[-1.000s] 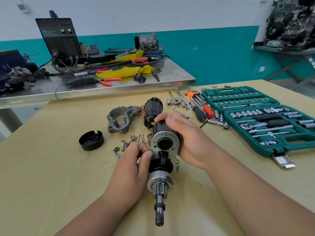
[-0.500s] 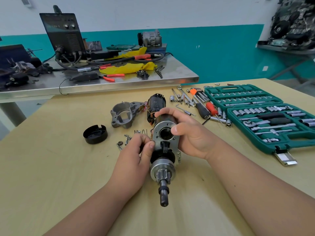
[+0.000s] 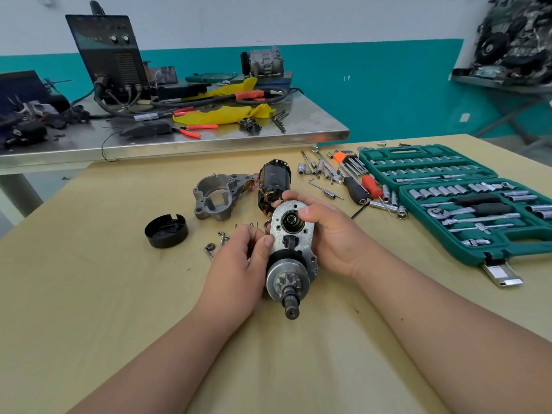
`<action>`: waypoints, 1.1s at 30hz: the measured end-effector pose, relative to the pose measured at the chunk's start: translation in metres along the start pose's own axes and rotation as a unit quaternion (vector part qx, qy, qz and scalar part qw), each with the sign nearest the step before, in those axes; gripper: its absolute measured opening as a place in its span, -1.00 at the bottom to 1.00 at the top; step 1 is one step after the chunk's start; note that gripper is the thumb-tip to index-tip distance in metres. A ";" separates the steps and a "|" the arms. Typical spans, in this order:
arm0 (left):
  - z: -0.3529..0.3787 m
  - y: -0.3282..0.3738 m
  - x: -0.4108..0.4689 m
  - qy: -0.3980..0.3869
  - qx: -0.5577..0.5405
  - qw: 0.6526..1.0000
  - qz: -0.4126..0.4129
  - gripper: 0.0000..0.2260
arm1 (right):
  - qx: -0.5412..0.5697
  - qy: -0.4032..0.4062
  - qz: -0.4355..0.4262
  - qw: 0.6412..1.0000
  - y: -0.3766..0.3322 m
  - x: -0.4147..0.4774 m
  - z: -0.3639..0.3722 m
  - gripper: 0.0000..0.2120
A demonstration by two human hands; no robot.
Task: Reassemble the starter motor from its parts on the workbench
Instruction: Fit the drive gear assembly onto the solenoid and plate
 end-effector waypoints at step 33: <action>-0.021 0.034 -0.001 0.078 0.004 0.994 0.081 -0.79 | -0.036 0.017 -0.021 0.999 -0.003 -0.007 0.009 -0.60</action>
Point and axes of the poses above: each hand's wrist, its own x-axis towards the middle knuckle, its own z-axis out of the palm, y = z × x, the point moved 2 cm from there along x, towards the middle knuckle, and after that the axes turned 4 degrees about x, right-handed, at the moved point
